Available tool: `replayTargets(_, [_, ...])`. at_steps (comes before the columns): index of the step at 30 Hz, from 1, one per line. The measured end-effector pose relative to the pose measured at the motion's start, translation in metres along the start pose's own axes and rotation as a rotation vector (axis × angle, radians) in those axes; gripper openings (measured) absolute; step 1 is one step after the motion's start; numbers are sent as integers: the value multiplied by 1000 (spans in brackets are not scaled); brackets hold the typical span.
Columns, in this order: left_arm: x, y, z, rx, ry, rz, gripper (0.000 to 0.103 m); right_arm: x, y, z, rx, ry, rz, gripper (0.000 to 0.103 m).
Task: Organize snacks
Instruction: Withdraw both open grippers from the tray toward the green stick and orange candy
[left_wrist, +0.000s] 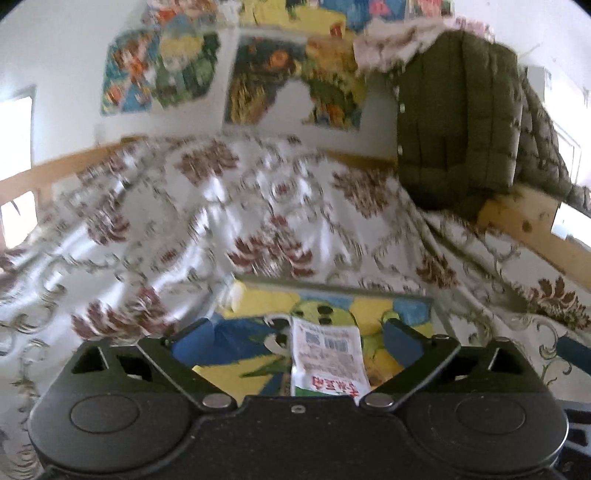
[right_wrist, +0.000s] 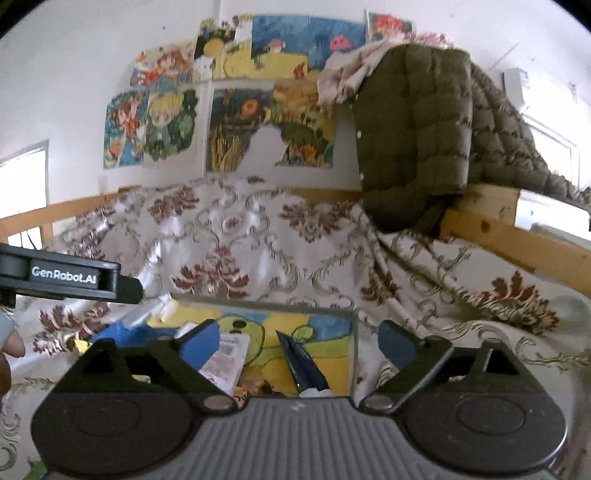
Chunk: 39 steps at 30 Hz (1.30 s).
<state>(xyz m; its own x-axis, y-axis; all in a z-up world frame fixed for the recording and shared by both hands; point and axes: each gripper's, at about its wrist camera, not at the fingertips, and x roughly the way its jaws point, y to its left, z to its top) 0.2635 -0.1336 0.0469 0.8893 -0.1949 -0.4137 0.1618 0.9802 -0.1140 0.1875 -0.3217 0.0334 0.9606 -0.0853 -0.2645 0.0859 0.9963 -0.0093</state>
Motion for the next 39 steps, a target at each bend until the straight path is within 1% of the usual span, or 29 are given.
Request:
replayTargets(2, [-15,2,-2,-1,-33,12,102,-9,1,4,6,-29,-9,102])
replayTargets(5, [-35,4,-4,11,-62,24,102,-24,-1,8,25,-67,-17,103])
replayTargets(10, [-64,12,-10,37,-62,24,102,-51,-3,1,42,-86,-7,103])
replayTargets(13, [-78,18,-16,31,-62,29,102,-64,-5,-4,55,-89,-2,103])
replayTargets(17, [-96,26,-25,13,-58,32,102,-83,-5,-11,78,-82,9,103])
replayTargets(25, [-135,45,-49,12,-63,41,102,-123,12,-24,67,-78,19,103])
replayTargets(30, [-160,58,-65,33,-76,42,102,-144,29,-34,73,-52,32,103])
replayTargets(34, [-173,67,-77,65,-64,49,102,-157,44,-44,77,-20,54,103])
replayTargets(36, [-179,72,-83,75,-50,58,102,-162,52,-48,73,-3,62,103])
replayTargets(39, [-189,80,-96,91,-33,101,102,-168,63,-53,58,18,69,103])
